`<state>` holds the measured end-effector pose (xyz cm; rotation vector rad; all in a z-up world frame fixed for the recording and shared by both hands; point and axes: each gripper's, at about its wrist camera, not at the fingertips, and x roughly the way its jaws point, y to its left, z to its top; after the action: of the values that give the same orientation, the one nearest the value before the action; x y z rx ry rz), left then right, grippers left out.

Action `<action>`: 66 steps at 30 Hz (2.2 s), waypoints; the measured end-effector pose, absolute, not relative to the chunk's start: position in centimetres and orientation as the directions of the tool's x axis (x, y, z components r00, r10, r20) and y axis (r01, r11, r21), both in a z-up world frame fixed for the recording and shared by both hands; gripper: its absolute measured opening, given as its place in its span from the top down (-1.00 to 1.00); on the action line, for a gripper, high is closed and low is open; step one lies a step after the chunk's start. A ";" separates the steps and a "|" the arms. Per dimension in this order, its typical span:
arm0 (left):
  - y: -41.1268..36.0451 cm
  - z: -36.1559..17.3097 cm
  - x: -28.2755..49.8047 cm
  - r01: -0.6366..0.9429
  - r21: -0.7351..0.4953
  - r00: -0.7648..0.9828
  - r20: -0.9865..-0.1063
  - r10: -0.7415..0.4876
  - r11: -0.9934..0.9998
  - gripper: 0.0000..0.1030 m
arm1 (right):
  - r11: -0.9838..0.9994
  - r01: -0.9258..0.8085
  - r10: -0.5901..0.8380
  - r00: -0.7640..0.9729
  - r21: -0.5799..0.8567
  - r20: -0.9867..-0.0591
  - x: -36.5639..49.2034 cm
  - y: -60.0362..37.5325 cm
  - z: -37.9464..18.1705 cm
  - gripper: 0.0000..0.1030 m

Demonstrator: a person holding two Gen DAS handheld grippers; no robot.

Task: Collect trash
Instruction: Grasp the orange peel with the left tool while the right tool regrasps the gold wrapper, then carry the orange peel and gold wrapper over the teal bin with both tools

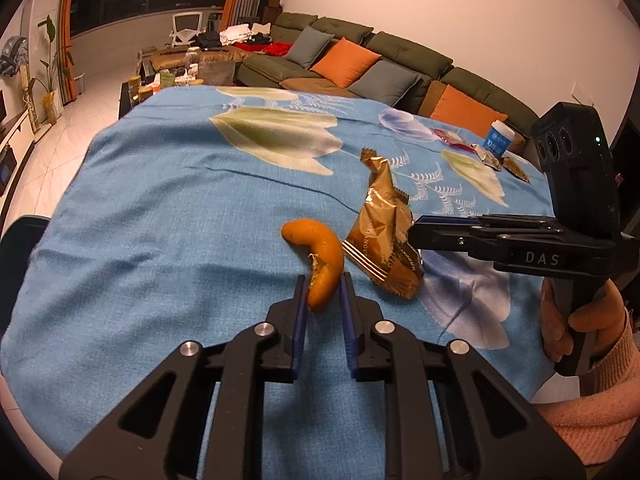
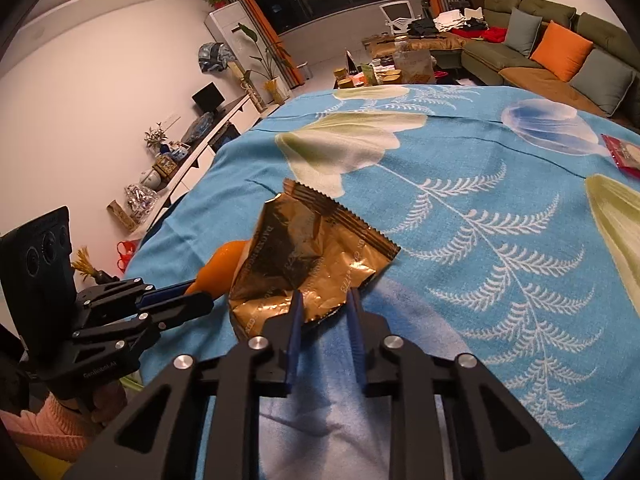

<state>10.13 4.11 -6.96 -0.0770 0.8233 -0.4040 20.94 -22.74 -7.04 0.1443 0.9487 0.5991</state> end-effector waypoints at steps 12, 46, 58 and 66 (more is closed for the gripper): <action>5.3 -6.0 9.4 0.307 -0.223 0.636 -0.675 -0.374 0.925 0.70 | 0.795 -0.495 0.572 0.422 0.350 -0.703 26.2 -22.9 -5.1 -0.41; 9.1 -5.5 7.8 0.222 -0.254 0.689 -0.642 -0.336 0.941 0.71 | 0.687 -0.657 0.628 0.324 0.309 -0.708 19.3 -19.2 -4.2 0.94; 7.8 -7.3 8.3 0.222 -0.234 0.657 -0.681 -0.323 0.946 0.75 | 0.699 -0.648 0.596 0.296 0.301 -0.747 19.5 -18.0 -5.3 -0.02; 7.9 -7.5 8.5 0.209 -0.229 0.657 -0.687 -0.310 0.951 0.72 | 0.669 -0.659 0.638 0.272 0.344 -0.720 21.8 -16.4 -5.4 0.43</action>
<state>8.47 7.93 -7.52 -0.1341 0.8024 -0.2946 21.79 -16.44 -5.38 -0.0251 0.9571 0.8736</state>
